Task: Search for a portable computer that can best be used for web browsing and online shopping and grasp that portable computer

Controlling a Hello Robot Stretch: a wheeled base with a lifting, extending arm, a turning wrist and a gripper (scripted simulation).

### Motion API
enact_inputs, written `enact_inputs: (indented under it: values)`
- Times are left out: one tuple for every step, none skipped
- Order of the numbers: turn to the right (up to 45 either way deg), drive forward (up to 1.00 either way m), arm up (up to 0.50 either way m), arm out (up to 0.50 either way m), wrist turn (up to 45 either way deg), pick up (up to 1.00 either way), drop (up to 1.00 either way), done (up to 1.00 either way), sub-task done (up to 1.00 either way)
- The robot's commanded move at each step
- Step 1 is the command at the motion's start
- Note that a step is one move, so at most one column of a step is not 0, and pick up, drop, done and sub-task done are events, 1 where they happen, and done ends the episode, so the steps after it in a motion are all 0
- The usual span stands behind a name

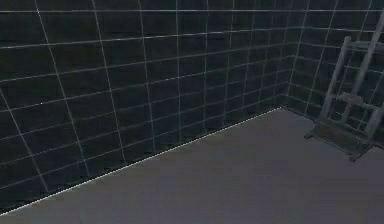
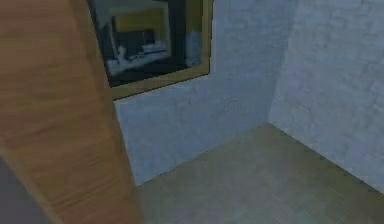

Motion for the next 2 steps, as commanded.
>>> enact_inputs:
  values:
    - [-30.0,0.0,0.0,0.0,0.0,0.0,0.0,0.0,0.0]
    - [-3.0,0.0,0.0,0.0,0.0,0.0,0.0,0.0,0.0]
